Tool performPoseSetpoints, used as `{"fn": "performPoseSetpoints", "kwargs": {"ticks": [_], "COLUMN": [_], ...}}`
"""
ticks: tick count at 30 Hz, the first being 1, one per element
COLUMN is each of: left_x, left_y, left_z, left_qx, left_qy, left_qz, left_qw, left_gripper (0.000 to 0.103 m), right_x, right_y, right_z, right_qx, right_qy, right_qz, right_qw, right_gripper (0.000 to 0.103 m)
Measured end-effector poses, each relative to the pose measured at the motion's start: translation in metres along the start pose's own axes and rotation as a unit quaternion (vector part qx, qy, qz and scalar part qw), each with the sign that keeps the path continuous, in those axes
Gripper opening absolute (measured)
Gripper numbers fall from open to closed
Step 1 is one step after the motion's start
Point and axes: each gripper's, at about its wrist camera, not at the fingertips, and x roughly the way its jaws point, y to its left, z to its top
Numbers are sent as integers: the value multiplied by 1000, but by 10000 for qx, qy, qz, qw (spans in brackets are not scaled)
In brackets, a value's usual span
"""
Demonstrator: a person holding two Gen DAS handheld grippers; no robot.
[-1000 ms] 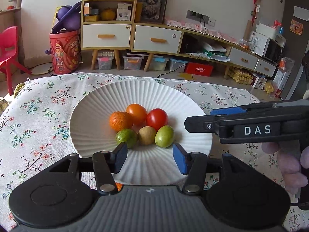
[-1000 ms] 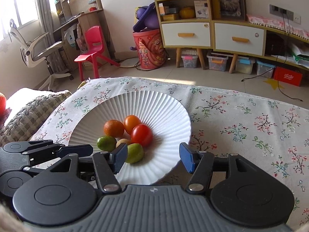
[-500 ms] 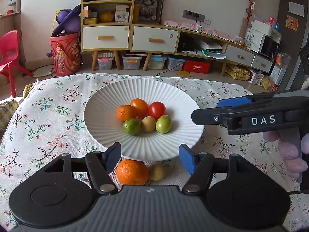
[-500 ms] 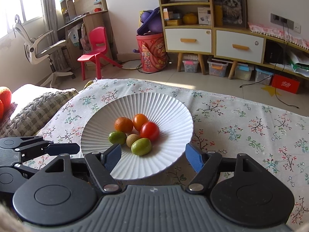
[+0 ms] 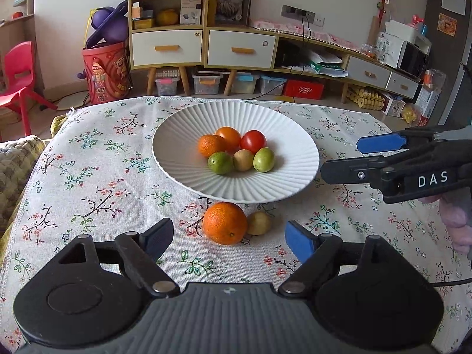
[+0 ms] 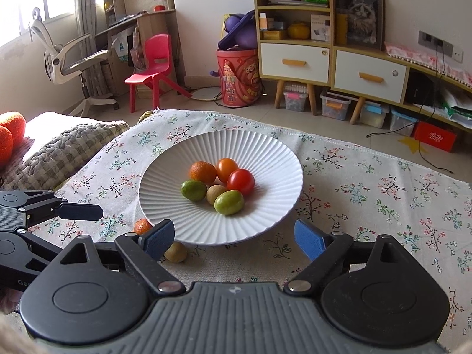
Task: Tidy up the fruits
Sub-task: 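Withdraw both tools from the plate back toward the remaining fruit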
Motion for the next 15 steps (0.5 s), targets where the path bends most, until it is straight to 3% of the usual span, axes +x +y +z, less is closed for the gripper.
{"fn": "performPoseSetpoints", "kwargs": {"ticks": [5, 15], "left_x": [-6, -9], "left_y": [8, 22], "left_z": [-12, -28], "left_qx": [29, 49], "left_qy": [69, 237], "left_qz": [55, 246], "left_qw": [10000, 9994], "left_gripper": [81, 86], "right_x": [-3, 3], "right_y": [4, 16], "right_z": [-10, -26], "right_qx": [-17, -162], "right_qy": [57, 242], "right_qz": [-12, -81], "right_qw": [10000, 9995], "right_gripper": [92, 97]}}
